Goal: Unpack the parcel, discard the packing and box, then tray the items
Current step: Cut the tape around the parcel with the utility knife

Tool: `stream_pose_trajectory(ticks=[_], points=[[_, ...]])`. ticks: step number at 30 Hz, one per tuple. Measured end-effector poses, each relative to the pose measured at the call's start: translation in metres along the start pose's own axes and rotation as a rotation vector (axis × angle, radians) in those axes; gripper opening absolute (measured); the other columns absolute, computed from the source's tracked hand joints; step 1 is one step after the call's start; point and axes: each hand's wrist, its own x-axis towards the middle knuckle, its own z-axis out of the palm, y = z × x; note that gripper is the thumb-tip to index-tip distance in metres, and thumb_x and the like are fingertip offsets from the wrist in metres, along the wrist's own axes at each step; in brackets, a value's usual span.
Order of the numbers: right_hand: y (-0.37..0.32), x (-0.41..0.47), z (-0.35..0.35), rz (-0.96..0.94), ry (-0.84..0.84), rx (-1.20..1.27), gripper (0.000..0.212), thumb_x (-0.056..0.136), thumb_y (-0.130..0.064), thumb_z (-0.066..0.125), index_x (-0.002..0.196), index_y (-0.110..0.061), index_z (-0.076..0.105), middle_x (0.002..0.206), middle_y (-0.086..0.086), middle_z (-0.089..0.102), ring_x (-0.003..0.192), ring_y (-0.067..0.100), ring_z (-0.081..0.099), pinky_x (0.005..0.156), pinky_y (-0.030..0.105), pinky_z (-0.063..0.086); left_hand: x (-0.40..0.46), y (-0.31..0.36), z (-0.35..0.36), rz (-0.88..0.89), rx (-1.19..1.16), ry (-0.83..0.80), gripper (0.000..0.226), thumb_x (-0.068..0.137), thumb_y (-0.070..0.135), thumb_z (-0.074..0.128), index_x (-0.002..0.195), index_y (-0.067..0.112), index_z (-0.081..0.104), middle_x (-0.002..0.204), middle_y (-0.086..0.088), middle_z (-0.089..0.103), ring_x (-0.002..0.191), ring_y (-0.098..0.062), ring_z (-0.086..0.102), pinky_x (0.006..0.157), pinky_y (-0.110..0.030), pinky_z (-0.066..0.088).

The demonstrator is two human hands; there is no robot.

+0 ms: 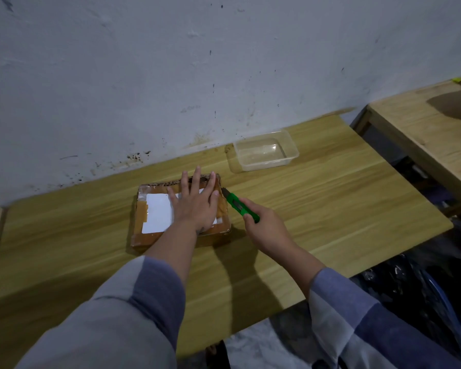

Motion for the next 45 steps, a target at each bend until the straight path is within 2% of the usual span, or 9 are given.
stream_pose_trajectory(ticks=[4,9,24,29,32,35,39,42,45], points=[[0.000,-0.007,0.002,0.002,0.008,-0.010,0.044,0.094,-0.012,0.046,0.137,-0.024,0.049,0.138,-0.002,0.055,0.124,0.017,0.054,0.099,0.024,0.042,0.000,0.001,0.001,-0.001,0.008,0.004,0.053,0.099,0.051,0.012,0.149,0.042,-0.005,0.159,0.006,-0.021,0.145,-0.025,-0.023,0.113,-0.062,-0.006],[0.003,-0.016,0.005,0.002,0.047,-0.065,0.046,0.094,-0.014,0.046,0.137,-0.028,0.047,0.130,0.002,0.062,0.104,0.021,0.065,0.085,0.029,0.052,-0.002,0.001,0.003,-0.004,-0.003,-0.001,0.054,0.099,0.051,0.012,0.149,0.042,-0.006,0.159,0.006,-0.021,0.145,-0.024,-0.023,0.114,-0.062,-0.005],[0.006,-0.042,0.006,0.008,0.059,-0.075,0.046,0.095,-0.015,0.045,0.138,-0.031,0.046,0.128,0.005,0.063,0.110,0.021,0.062,0.090,0.029,0.051,-0.002,-0.003,0.002,-0.017,0.001,-0.002,0.054,0.099,0.053,0.012,0.148,0.043,-0.008,0.159,0.006,-0.021,0.144,-0.024,-0.024,0.114,-0.062,-0.006],[0.015,-0.053,0.005,0.036,0.045,0.013,0.045,0.095,-0.014,0.045,0.136,-0.032,0.048,0.138,-0.002,0.055,0.106,0.014,0.061,0.079,0.017,0.048,-0.002,-0.003,0.001,-0.014,-0.005,-0.003,0.054,0.099,0.052,0.012,0.149,0.042,-0.007,0.159,0.006,-0.020,0.144,-0.024,-0.024,0.114,-0.062,-0.006],[0.019,-0.054,0.004,0.085,0.025,0.067,0.044,0.096,-0.017,0.045,0.135,-0.037,0.048,0.111,-0.001,0.066,0.060,0.001,0.053,0.045,0.007,0.037,-0.002,-0.001,0.001,-0.012,0.001,-0.008,0.054,0.099,0.053,0.012,0.148,0.043,-0.007,0.159,0.007,-0.021,0.144,-0.024,-0.024,0.114,-0.062,-0.006],[0.025,-0.057,0.000,0.162,-0.021,0.143,0.043,0.096,-0.017,0.044,0.134,-0.038,0.049,0.070,-0.015,0.046,0.034,0.000,0.041,0.035,0.010,0.029,-0.003,-0.003,0.000,-0.013,-0.002,-0.014,0.054,0.099,0.053,0.012,0.148,0.043,-0.007,0.159,0.007,-0.020,0.145,-0.023,-0.024,0.114,-0.062,-0.005],[0.028,-0.054,-0.015,0.350,0.028,0.422,0.045,0.095,-0.025,0.049,0.138,-0.036,0.042,0.056,-0.001,0.042,0.036,0.007,0.031,0.033,0.017,0.023,-0.007,-0.004,0.001,0.006,-0.009,-0.029,0.054,0.099,0.053,0.011,0.148,0.043,-0.007,0.159,0.007,-0.021,0.145,-0.023,-0.024,0.114,-0.061,-0.006],[0.023,-0.045,-0.024,0.395,0.059,0.493,0.036,0.091,-0.040,0.055,0.120,-0.020,0.061,0.053,0.001,0.038,0.036,0.009,0.028,0.034,0.016,0.019,-0.011,-0.005,0.002,0.015,-0.019,-0.030,0.055,0.098,0.054,0.012,0.149,0.043,-0.006,0.159,0.007,-0.020,0.145,-0.023,-0.024,0.114,-0.061,-0.006],[0.018,-0.032,-0.021,0.401,0.075,0.528,0.030,0.093,-0.035,0.054,0.105,-0.011,0.066,0.052,0.001,0.037,0.032,0.007,0.027,0.033,0.014,0.018,-0.015,-0.013,0.004,0.026,-0.011,-0.031,0.055,0.098,0.055,0.011,0.149,0.044,-0.006,0.159,0.009,-0.019,0.145,-0.022,-0.023,0.115,-0.061,-0.004]])
